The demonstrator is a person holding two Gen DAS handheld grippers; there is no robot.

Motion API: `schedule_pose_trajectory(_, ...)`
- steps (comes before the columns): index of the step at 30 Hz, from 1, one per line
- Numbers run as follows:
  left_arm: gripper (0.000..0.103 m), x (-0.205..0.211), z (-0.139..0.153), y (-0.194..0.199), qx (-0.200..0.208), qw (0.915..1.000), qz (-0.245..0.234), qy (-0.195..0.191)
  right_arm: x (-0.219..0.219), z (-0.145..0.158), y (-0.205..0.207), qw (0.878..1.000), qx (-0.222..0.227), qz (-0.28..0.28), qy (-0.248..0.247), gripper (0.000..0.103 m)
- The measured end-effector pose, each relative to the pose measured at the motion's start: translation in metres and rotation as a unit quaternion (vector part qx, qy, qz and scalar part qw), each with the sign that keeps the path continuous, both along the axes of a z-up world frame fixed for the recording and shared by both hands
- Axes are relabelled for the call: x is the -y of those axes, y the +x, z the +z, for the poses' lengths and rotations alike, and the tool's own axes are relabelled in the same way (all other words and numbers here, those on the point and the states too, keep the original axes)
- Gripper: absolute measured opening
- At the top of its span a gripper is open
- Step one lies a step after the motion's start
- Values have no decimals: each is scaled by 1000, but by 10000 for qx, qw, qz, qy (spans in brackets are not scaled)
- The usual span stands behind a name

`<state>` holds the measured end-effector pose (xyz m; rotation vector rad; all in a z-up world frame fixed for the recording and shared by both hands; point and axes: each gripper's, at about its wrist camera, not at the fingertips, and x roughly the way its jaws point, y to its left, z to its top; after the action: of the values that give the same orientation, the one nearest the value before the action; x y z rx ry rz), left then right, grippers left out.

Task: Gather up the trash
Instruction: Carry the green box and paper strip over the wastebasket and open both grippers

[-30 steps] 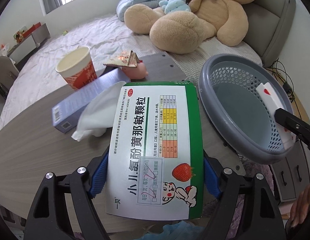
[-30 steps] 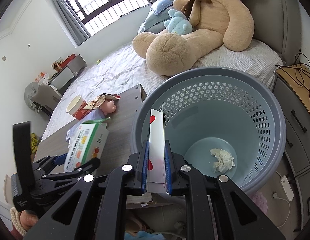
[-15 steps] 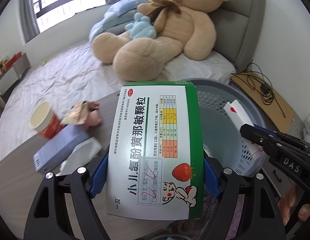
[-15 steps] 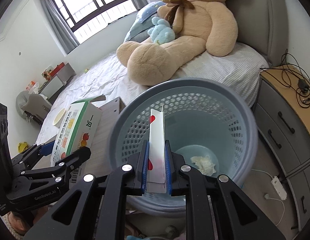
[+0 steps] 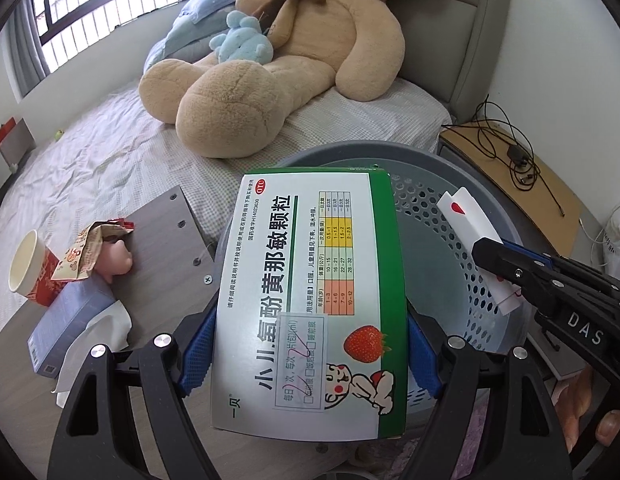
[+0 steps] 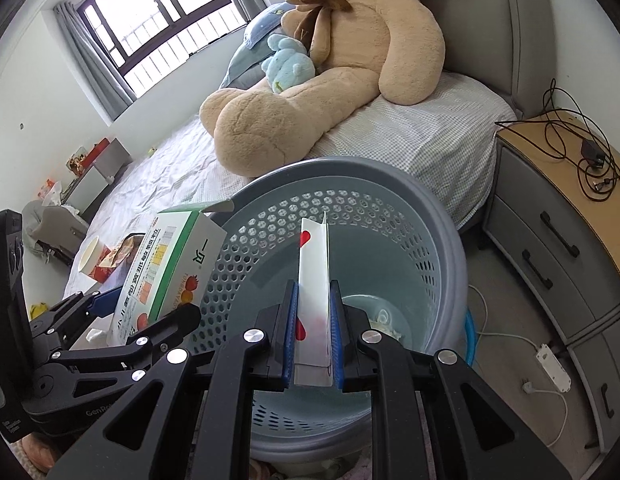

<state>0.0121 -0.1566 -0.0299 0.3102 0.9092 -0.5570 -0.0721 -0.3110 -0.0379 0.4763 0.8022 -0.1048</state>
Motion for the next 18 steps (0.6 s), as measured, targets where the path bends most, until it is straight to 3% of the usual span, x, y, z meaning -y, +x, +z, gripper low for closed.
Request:
schedule_pose_trajectory(5, 81, 3, -1, 2, -38, 10000, 10, 2, 6, 2, -2, 9999, 36, -130, -81, 38)
schedule_pose_trajectory(7, 86, 3, -2, 3, -29, 10000, 51, 28, 8, 2, -4, 9998, 37, -159, -90, 40)
schedule_pose_trajectory(18, 86, -4, 1, 3, 64, 9996, 243, 104, 8, -1, -5, 9998, -29, -191, -67, 41)
